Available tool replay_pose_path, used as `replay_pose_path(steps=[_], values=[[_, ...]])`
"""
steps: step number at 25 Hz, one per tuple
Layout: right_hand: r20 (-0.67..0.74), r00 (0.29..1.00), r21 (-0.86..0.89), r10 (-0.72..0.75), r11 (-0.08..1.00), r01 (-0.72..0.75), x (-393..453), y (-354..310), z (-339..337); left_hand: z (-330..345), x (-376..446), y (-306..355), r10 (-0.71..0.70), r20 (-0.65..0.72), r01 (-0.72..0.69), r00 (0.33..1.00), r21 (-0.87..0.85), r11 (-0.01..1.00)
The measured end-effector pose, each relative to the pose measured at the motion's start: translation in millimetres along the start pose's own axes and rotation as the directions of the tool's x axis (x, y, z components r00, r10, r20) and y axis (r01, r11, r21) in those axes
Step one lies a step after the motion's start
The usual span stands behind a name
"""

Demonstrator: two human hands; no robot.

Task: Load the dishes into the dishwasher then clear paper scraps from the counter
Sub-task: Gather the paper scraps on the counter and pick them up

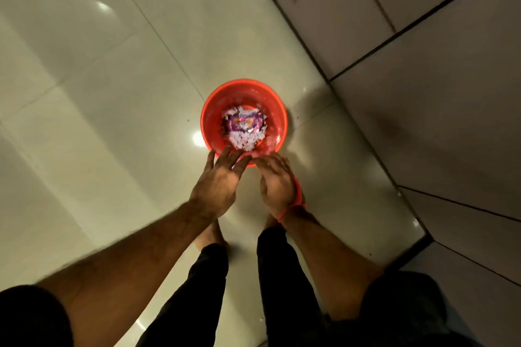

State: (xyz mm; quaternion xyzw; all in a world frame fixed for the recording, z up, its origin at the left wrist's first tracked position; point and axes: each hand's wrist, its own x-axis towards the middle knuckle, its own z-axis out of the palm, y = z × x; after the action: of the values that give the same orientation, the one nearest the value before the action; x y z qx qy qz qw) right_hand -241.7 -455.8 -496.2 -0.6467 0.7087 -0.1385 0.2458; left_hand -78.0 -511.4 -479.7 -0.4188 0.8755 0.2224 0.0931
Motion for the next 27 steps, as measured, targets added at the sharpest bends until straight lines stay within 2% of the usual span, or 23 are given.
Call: replay_pose_path(steps=[3,5,9,13,16,19,23,27], values=[[0.069,0.986,0.086,0.155,0.983,-0.161,-14,-47,-60,-57,-18,22,-0.088,0.039,0.090,0.995,-0.063,0.994],[0.057,0.967,0.157,0.248,0.954,-0.254,-24,-78,-113,-105,-34,41,-0.092,0.020,0.093,0.996,-0.070,0.993],[-0.068,0.943,0.281,0.325,0.914,-0.294,-42,-127,-215,-197,-63,80,-0.042,-0.078,0.031,0.996,-0.130,0.991],[-0.225,0.894,0.374,0.387,0.882,-0.287,-65,-166,-319,-289,-87,128,0.022,-0.058,-0.030,0.998,-0.151,0.988],[-0.308,0.831,0.442,0.464,0.843,-0.306,-85,-176,-376,-350,-99,167,0.114,-0.048,-0.120,0.992,-0.141,0.983],[-0.344,0.787,0.485,0.513,0.814,-0.319,-100,-176,-418,-396,-101,204,0.189,-0.094,-0.200,0.977,-0.126,0.972],[-0.419,0.734,0.507,0.535,0.808,-0.299,-127,-162,-466,-431,-92,254,0.289,-0.130,-0.301,0.948,-0.088,0.950],[-0.504,0.639,0.560,0.581,0.783,-0.271,-157,-128,-510,-450,-77,321,0.398,-0.150,-0.411,0.905,-0.062,0.910]])
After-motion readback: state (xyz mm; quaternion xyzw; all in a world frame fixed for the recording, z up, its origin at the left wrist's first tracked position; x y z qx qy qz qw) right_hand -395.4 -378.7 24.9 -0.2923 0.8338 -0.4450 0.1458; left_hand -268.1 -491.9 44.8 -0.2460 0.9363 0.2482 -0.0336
